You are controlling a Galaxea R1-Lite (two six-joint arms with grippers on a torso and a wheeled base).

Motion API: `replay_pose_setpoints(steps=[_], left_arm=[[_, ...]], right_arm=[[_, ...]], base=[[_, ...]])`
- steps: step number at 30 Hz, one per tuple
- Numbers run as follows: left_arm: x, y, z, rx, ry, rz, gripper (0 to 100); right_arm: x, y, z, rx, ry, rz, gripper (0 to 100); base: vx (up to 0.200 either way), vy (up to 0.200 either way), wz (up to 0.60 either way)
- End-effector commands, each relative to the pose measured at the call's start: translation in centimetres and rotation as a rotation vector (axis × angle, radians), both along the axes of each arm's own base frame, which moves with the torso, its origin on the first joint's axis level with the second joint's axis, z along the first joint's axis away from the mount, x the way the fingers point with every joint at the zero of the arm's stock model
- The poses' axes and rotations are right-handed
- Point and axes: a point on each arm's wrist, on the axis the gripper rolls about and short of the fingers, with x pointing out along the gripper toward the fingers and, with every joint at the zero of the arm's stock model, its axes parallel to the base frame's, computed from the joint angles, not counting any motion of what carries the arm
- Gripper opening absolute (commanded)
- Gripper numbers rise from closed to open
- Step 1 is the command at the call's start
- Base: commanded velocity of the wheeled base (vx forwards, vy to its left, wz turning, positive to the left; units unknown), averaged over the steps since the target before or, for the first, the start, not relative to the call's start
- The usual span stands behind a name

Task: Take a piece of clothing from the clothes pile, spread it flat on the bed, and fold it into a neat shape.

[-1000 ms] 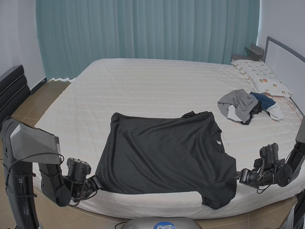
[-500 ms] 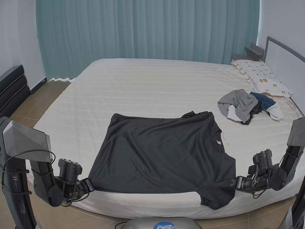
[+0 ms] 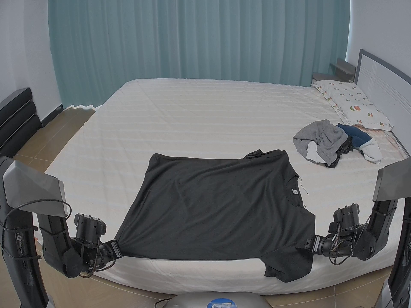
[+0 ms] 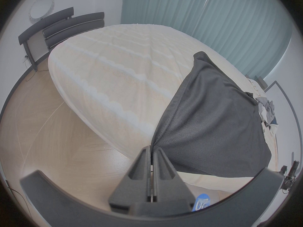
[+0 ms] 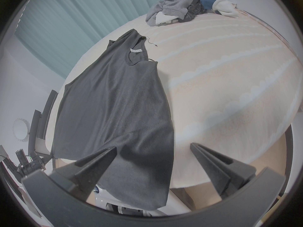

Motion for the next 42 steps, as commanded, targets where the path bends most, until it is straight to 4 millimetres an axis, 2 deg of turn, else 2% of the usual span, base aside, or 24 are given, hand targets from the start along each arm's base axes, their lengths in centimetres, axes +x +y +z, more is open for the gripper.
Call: replay_pose_setpoints(steps=[1, 4, 7, 12, 20, 21, 25, 28, 29, 33, 39, 42], left_arm=[[0.2, 0.0, -0.1, -0.001, -0.002, 0.003, 0], [0.3, -0.1, -0.1, -0.007, -0.006, 0.005, 0], [0.4, -0.1, -0.1, -0.011, -0.011, 0.006, 0], [1.3, -0.3, -0.2, -0.037, -0.052, 0.020, 0], [2.2, -0.6, -1.3, -0.068, -0.102, 0.051, 0], [2.2, -0.5, -1.4, -0.068, -0.105, 0.053, 0], [2.1, -0.5, -1.4, -0.068, -0.104, 0.053, 0], [2.1, -0.5, -1.4, -0.069, -0.103, 0.054, 0], [2.1, -0.5, -1.4, -0.070, -0.102, 0.053, 0], [2.1, -0.5, -1.4, -0.071, -0.102, 0.054, 0], [2.1, -0.5, -1.4, -0.072, -0.101, 0.053, 0], [2.1, -0.5, -1.3, -0.072, -0.102, 0.053, 0]], right_arm=[[1.1, -0.1, -0.3, 0.007, -0.025, -0.013, 0], [2.7, -0.3, 0.1, 0.028, -0.074, -0.050, 0], [3.4, -0.3, 0.2, 0.030, -0.092, -0.068, 0], [6.3, -0.5, 0.4, 0.010, -0.173, -0.112, 0], [7.4, -0.4, -0.5, 0.008, -0.176, -0.111, 0], [7.4, -0.4, -0.7, 0.007, -0.173, -0.111, 100], [7.4, -0.4, -0.3, 0.014, -0.192, -0.114, 100], [7.4, -0.9, 1.0, 0.024, -0.246, -0.128, 100], [6.9, -1.1, 1.9, 0.035, -0.271, -0.123, 100], [5.0, -1.3, 2.5, 0.047, -0.242, -0.094, 100], [2.0, -1.4, 1.9, 0.077, -0.151, -0.018, 100], [1.2, -1.0, 1.6, 0.092, -0.121, 0.034, 100]], base=[[0.000, 0.000, 0.00], [0.000, 0.000, 0.00], [0.000, 0.000, 0.00], [0.000, 0.000, 0.00], [0.000, 0.000, 0.00], [0.000, 0.000, 0.00], [0.000, 0.000, 0.00], [0.000, 0.000, 0.00], [0.000, 0.000, 0.00], [0.000, 0.000, 0.00], [0.000, 0.000, 0.00], [0.000, 0.000, 0.00]])
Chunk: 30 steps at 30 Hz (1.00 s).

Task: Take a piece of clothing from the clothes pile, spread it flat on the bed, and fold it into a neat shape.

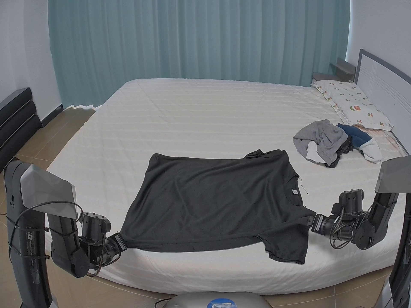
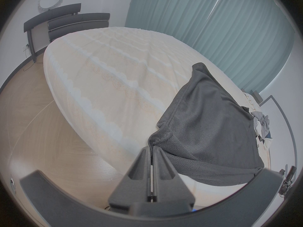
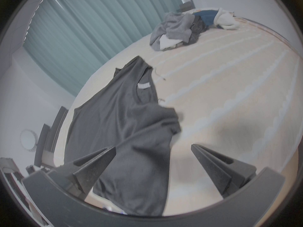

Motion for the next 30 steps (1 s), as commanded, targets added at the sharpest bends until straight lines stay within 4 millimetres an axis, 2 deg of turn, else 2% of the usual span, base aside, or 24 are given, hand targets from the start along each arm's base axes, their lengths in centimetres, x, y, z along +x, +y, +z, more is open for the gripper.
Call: replay_pose_setpoints(steps=[1, 8, 12, 13, 18, 21, 26, 30], left_arm=[[0.0, 0.0, -0.1, 0.000, 0.003, 0.000, 0], [0.0, 0.0, 0.0, 0.000, 0.002, 0.000, 0], [0.0, 0.0, -0.1, -0.001, 0.004, -0.001, 0], [0.0, 0.0, -0.1, -0.001, 0.004, -0.001, 0], [-0.1, 0.0, 0.0, -0.003, 0.005, -0.003, 0], [-0.1, 0.1, -0.1, -0.003, 0.009, -0.003, 0], [-0.3, 0.2, -0.1, 0.001, 0.012, -0.003, 0], [-1.4, 0.4, -0.1, 0.039, 0.048, -0.037, 0]], right_arm=[[-1.5, 0.3, 0.1, 0.005, 0.029, 0.043, 100], [-1.9, 2.7, -1.7, -0.005, 0.094, 0.119, 100], [-1.8, 2.9, -2.0, -0.018, 0.101, 0.120, 100], [-1.8, 2.9, -2.0, -0.018, 0.101, 0.120, 0], [-2.2, 2.5, -1.8, -0.026, 0.115, 0.102, 0], [-2.9, 1.4, -1.7, -0.028, 0.128, 0.068, 0], [-4.9, 0.2, -0.7, -0.014, 0.152, 0.057, 0], [-7.0, -0.4, -0.1, -0.049, 0.173, 0.098, 0]], base=[[0.000, 0.000, 0.00], [0.000, 0.000, 0.00], [0.000, 0.000, 0.00], [0.000, 0.000, 0.00], [0.000, 0.000, 0.00], [0.000, 0.000, 0.00], [0.000, 0.000, 0.00], [0.000, 0.000, 0.00]])
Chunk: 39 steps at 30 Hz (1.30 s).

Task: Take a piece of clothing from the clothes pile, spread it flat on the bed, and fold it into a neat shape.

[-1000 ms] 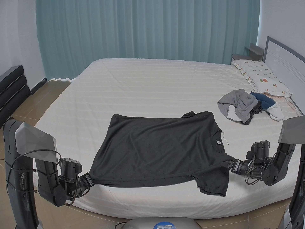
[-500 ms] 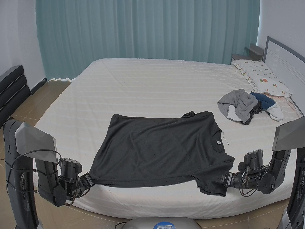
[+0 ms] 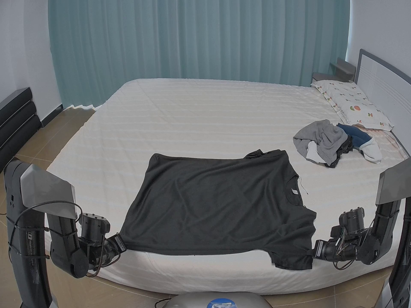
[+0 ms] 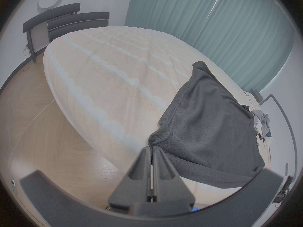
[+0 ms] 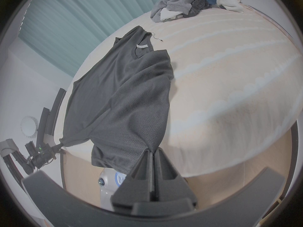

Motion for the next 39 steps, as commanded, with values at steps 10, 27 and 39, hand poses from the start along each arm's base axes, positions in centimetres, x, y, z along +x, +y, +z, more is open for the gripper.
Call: replay_pose_setpoints(steps=[10, 27, 39], left_arm=[[-3.2, 1.0, -0.3, 0.126, 0.123, -0.101, 0], [-4.1, 0.7, -0.5, 0.146, 0.159, -0.157, 0], [-3.4, 0.6, 2.6, 0.086, 0.010, -0.180, 100]], right_arm=[[-4.9, -0.5, 0.6, -0.080, 0.088, 0.124, 0], [-4.8, -0.2, -0.7, -0.151, 0.126, 0.159, 0], [-3.2, -0.3, 1.0, -0.078, -0.060, 0.047, 100]], base=[[0.000, 0.000, 0.00], [0.000, 0.000, 0.00], [0.000, 0.000, 0.00]])
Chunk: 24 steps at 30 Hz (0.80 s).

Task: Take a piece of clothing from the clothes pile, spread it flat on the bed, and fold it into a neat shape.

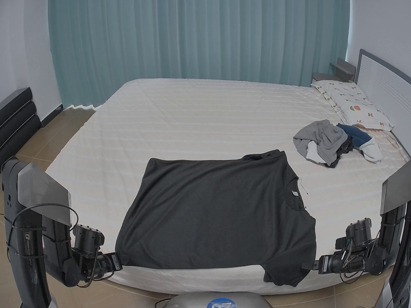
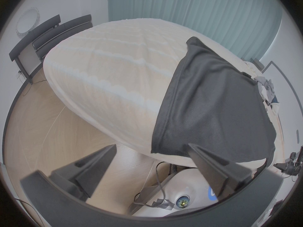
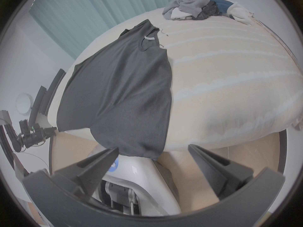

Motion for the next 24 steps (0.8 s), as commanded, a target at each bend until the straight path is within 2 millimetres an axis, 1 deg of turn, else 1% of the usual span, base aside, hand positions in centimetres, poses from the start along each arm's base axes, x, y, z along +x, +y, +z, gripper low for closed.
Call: replay_pose_setpoints(steps=[1, 3, 8, 10, 12, 19, 24], left_arm=[[0.5, 0.1, 2.7, -0.054, -0.117, -0.016, 100], [0.7, 0.3, 3.3, -0.070, -0.149, -0.014, 100], [1.4, 0.4, 3.7, -0.091, -0.180, 0.012, 100], [1.8, 0.3, 3.8, -0.117, -0.197, 0.037, 100], [2.9, 0.2, 4.2, -0.170, -0.239, 0.089, 100], [3.2, 0.0, 4.1, -0.203, -0.241, 0.112, 100], [4.0, -0.1, 4.3, -0.215, -0.269, 0.115, 100]], right_arm=[[0.2, -0.1, 0.8, 0.035, -0.060, -0.043, 100], [0.5, 0.0, 1.1, 0.052, -0.096, -0.059, 100], [1.1, 0.1, 1.6, 0.075, -0.164, -0.091, 100], [1.2, 0.1, 1.7, 0.073, -0.183, -0.099, 100], [1.2, 0.2, 1.8, 0.065, -0.190, -0.103, 100], [1.3, 0.3, 1.8, 0.065, -0.196, -0.099, 100], [1.3, 0.3, 1.9, 0.065, -0.200, -0.100, 100]], base=[[0.000, 0.000, 0.00], [0.000, 0.000, 0.00], [0.000, 0.000, 0.00], [0.000, 0.000, 0.00], [0.000, 0.000, 0.00], [0.200, 0.000, 0.00], [0.200, 0.000, 0.00]])
